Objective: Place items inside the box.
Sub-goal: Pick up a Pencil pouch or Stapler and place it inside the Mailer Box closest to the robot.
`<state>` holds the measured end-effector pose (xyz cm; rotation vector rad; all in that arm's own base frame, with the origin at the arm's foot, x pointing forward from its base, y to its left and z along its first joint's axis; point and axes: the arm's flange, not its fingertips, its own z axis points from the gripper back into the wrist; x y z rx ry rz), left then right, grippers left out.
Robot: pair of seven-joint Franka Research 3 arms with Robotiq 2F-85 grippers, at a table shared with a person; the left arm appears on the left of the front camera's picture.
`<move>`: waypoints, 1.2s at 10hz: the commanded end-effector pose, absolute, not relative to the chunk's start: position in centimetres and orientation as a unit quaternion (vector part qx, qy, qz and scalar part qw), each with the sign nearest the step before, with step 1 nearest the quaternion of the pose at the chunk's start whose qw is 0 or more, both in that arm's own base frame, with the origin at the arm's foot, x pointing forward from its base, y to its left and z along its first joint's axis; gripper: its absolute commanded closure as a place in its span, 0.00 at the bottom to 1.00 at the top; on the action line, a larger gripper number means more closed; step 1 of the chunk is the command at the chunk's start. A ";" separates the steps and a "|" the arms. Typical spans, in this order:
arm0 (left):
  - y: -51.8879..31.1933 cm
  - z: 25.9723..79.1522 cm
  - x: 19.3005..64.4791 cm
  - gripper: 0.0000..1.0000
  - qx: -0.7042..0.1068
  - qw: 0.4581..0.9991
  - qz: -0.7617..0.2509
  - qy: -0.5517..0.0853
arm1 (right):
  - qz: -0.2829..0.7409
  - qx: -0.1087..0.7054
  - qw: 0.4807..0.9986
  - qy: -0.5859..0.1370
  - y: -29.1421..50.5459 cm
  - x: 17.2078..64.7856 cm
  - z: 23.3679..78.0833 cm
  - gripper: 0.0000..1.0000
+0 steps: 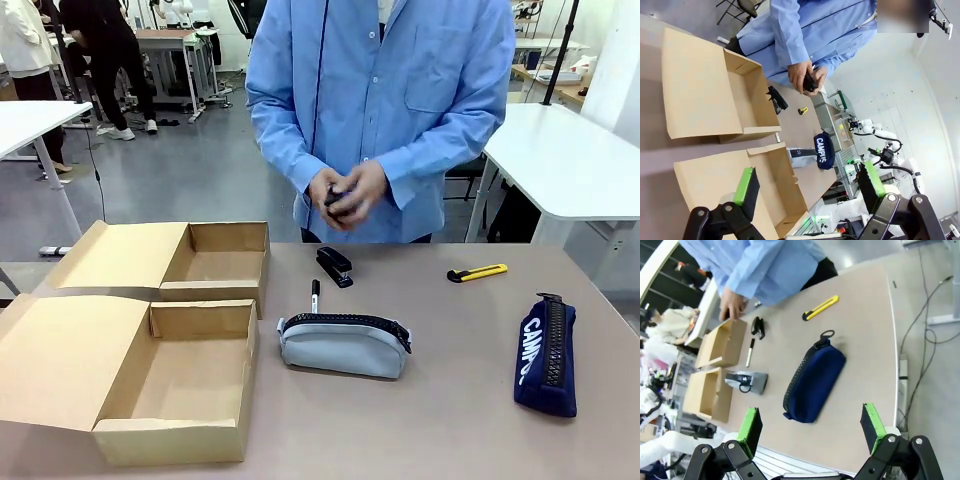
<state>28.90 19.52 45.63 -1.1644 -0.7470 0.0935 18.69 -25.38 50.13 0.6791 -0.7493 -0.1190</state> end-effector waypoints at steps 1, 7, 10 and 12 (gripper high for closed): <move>19.5 45.6 29.0 0.00 -0.540 0.761 0.035 -0.356 | -0.050 0.320 0.876 -0.358 -25.2 18.6 50.4 0.00; 19.5 45.6 29.0 0.00 -0.540 0.761 0.035 -0.356 | 0.115 0.272 0.891 -0.344 -14.3 23.9 51.2 0.00; 19.5 45.6 29.0 0.00 -0.540 0.761 0.035 -0.356 | 0.346 0.245 0.869 -0.256 1.6 28.6 47.8 0.00; 19.5 45.6 29.0 0.00 -0.540 0.761 0.035 -0.356 | 0.482 0.214 0.827 -0.195 11.2 28.0 44.3 0.00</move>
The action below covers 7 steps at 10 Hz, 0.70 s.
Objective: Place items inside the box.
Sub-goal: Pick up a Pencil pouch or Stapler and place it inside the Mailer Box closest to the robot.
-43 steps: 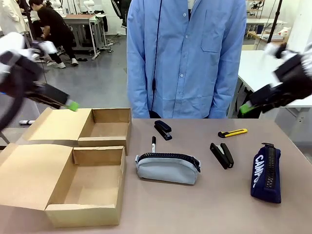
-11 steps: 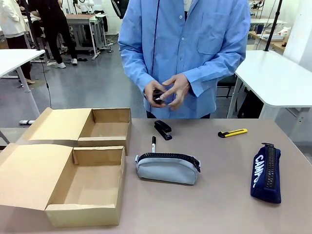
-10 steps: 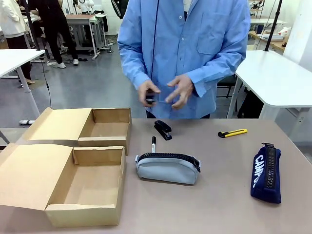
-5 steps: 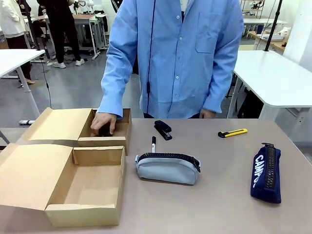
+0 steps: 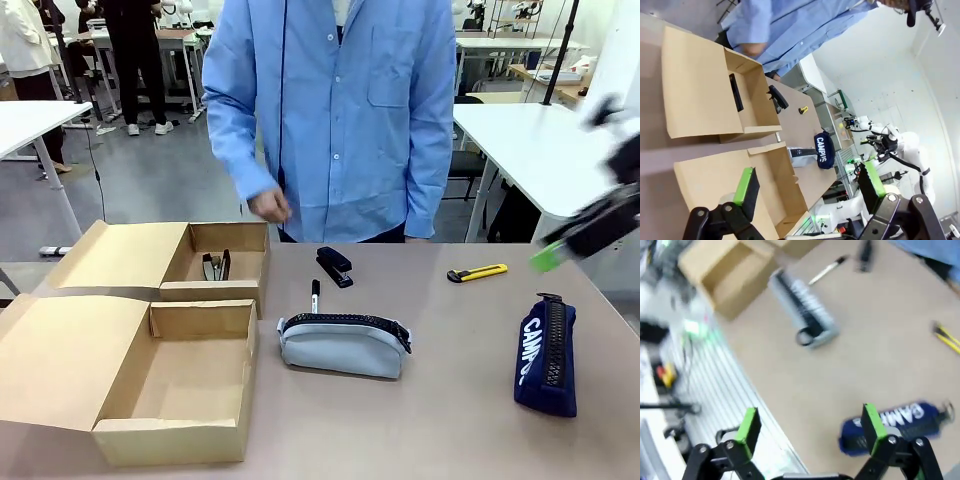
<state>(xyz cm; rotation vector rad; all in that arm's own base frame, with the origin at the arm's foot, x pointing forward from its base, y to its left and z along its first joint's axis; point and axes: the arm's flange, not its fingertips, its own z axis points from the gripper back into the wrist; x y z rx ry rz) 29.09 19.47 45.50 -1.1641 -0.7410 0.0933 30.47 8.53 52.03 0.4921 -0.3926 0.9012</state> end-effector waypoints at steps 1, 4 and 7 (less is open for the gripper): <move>19.5 45.6 29.0 0.00 -0.540 0.761 0.035 -0.356 | 0.524 0.190 0.808 -0.190 14.0 27.1 42.7 0.00; 19.5 45.6 29.0 0.00 -0.540 0.761 0.035 -0.356 | 0.488 0.214 0.830 -0.162 13.6 30.5 50.2 0.00; 19.5 45.6 29.0 0.00 -0.540 0.761 0.035 -0.356 | 0.622 0.114 0.770 -0.082 21.3 31.2 45.6 0.00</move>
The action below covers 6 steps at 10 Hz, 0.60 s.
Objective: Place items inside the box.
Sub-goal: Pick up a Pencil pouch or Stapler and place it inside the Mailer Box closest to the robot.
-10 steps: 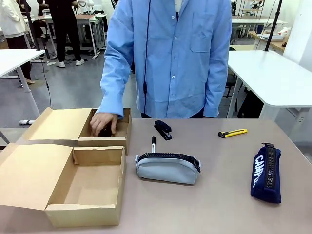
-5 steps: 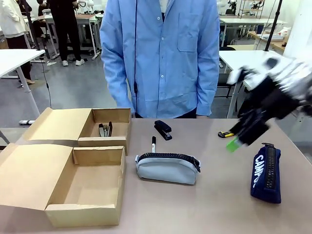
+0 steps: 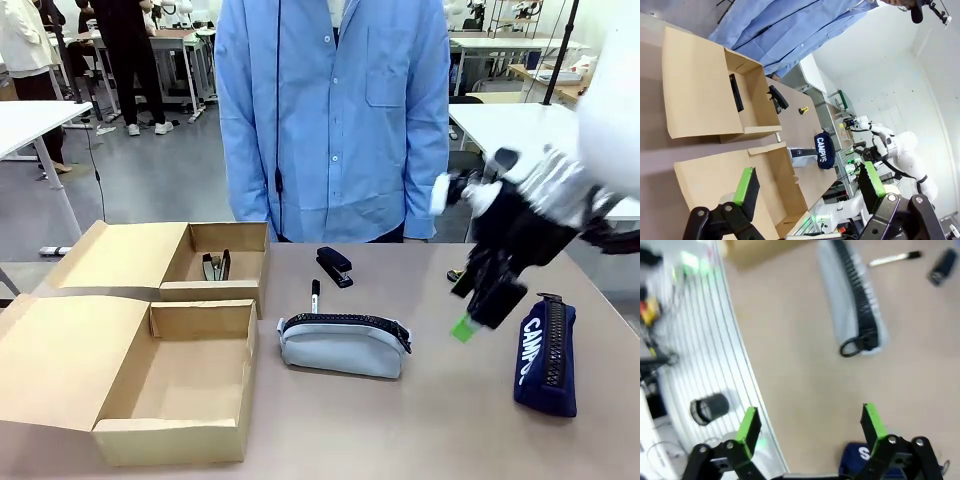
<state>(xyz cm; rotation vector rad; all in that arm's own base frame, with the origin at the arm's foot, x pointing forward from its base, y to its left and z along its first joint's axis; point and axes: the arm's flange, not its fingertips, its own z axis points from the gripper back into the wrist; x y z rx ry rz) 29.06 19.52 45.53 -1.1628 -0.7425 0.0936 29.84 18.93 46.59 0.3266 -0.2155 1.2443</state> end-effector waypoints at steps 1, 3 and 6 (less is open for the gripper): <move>19.5 45.6 29.0 0.00 -0.540 0.761 0.035 -0.356 | 0.609 0.105 0.781 -0.094 22.3 32.2 45.0 0.00; 19.5 45.6 29.0 0.00 -0.540 0.761 0.035 -0.356 | 0.616 0.062 0.780 -0.095 24.7 34.1 43.8 0.00; 19.5 45.6 29.0 0.00 -0.540 0.761 0.035 -0.356 | 0.632 0.020 0.764 -0.128 29.2 36.9 41.5 0.00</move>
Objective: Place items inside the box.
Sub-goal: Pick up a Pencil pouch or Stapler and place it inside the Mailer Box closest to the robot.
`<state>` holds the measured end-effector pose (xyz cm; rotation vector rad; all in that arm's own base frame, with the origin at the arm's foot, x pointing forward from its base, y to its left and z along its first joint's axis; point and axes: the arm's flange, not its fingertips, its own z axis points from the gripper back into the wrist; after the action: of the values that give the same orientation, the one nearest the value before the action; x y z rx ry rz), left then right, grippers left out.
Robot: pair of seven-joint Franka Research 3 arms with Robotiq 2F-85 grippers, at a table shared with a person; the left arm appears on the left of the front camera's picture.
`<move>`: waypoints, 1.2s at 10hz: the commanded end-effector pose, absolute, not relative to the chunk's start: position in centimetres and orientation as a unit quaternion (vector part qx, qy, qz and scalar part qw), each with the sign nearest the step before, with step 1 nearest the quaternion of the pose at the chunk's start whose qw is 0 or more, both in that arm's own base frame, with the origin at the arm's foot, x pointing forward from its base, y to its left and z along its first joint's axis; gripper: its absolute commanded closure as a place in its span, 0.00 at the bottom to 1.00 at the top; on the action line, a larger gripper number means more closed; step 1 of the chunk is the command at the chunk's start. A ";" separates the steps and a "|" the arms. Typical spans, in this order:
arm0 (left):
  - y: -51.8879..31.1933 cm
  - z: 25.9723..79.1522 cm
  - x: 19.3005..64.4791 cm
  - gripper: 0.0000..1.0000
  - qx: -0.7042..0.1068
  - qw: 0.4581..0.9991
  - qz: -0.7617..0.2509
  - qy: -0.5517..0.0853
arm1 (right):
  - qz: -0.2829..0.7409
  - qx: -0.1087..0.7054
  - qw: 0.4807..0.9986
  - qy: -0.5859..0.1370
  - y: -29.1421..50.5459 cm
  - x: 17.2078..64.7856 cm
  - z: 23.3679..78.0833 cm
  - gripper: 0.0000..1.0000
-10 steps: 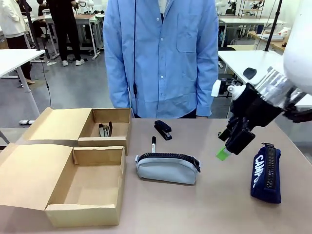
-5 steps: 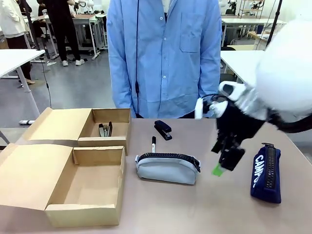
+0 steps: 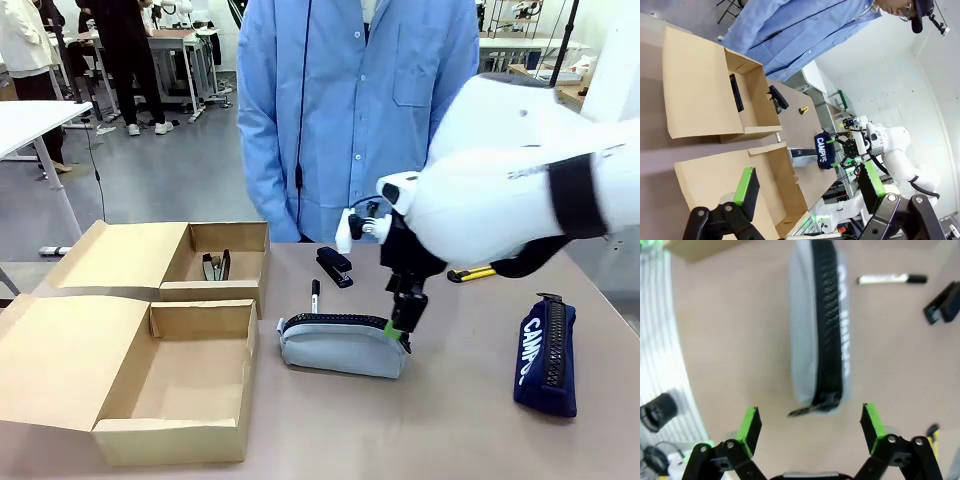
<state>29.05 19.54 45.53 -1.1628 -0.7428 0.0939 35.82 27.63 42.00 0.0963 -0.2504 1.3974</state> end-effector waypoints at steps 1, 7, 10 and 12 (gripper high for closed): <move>19.5 45.6 29.0 0.00 -0.540 0.761 0.035 -0.356 | 0.647 0.013 0.752 -0.127 30.3 38.0 40.7 0.00; 19.5 45.6 29.0 0.00 -0.540 0.761 0.035 -0.356 | 0.553 0.115 0.813 -0.140 19.6 33.3 48.5 0.00; 19.5 45.6 29.0 0.00 -0.540 0.761 0.035 -0.356 | 0.234 0.150 0.940 -0.196 2.8 19.1 53.8 0.00; 19.5 45.6 29.0 0.00 -0.540 0.761 0.035 -0.356 | -0.056 0.172 0.960 -0.212 -4.2 12.0 51.6 0.00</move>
<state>29.04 19.57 45.56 -1.1623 -0.7439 0.0942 23.78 4.27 54.79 0.3574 -0.3375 0.5666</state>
